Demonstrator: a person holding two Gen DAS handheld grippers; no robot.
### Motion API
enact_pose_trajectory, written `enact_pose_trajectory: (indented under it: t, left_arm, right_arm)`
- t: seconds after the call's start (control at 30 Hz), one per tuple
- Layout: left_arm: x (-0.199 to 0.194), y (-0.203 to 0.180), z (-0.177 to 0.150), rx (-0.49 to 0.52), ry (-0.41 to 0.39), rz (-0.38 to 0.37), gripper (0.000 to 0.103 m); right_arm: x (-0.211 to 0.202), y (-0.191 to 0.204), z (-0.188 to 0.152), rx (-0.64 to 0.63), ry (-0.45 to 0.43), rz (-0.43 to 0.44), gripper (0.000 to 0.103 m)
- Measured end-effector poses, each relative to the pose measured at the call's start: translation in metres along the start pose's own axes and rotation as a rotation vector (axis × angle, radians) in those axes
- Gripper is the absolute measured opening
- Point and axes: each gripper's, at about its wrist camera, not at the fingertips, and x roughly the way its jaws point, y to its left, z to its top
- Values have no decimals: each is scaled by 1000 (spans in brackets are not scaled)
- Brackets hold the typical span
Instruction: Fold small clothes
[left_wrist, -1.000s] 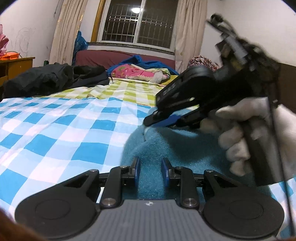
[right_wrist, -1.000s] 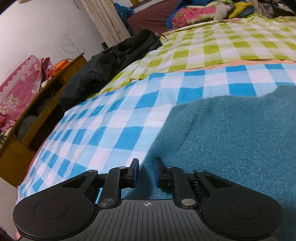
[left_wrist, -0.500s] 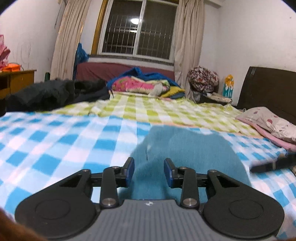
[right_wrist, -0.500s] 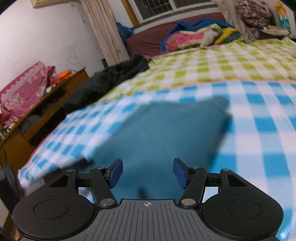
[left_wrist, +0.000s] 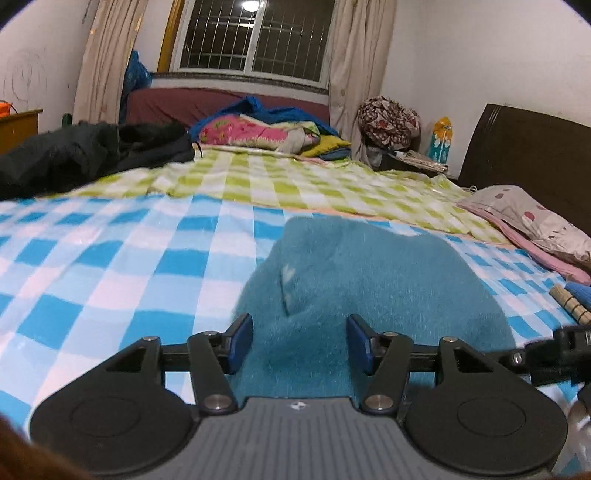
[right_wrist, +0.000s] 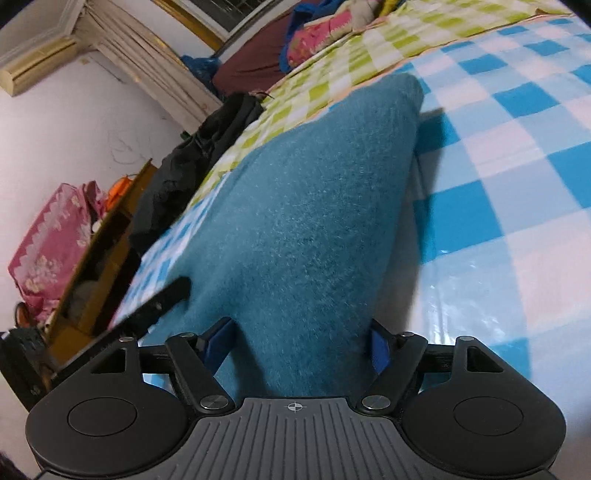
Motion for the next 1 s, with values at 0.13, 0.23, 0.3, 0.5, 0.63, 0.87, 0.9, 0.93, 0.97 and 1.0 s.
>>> enact_pose_trajectory:
  t: [0.13,0.23,0.3,0.5,0.63,0.87,0.9,0.93,0.97,1.0]
  left_arm:
    - [0,2,-10,-66,17,-16,63]
    - [-6,-6,-13,-63,37,-21,61]
    - [-11,-13,-15,-77,57,-41,61]
    - [-44,-48,-39,-72,117,-107,61]
    - [-73,-75,-64,-79,164,-160,60]
    - [-98,-103,-53,42,130,-60,60]
    - [-102,-104,-50,51,118,-50,60]
    - [-106,-105,-45,63,98,-39,60]
    - [-109,-106,-40,76,76,-25,60]
    - [-111,-108,-34,87,50,-17,60]
  right_arm:
    - [1,0,8,-10,38,-6,57]
    - [-7,-10,9,4,68,11,46]
    - [-16,-15,9,2,74,8,44]
    - [-57,-27,-5,-21,111,-24,43]
    - [-91,-32,-24,-45,146,-51,43]
    - [-127,-21,-38,-124,72,-136,47]
    - [-131,-17,-38,-142,50,-149,47]
    - [-134,-14,-38,-166,28,-163,47]
    - [-138,-10,-38,-203,-6,-184,47]
    - [-141,-7,-38,-229,-31,-198,47]
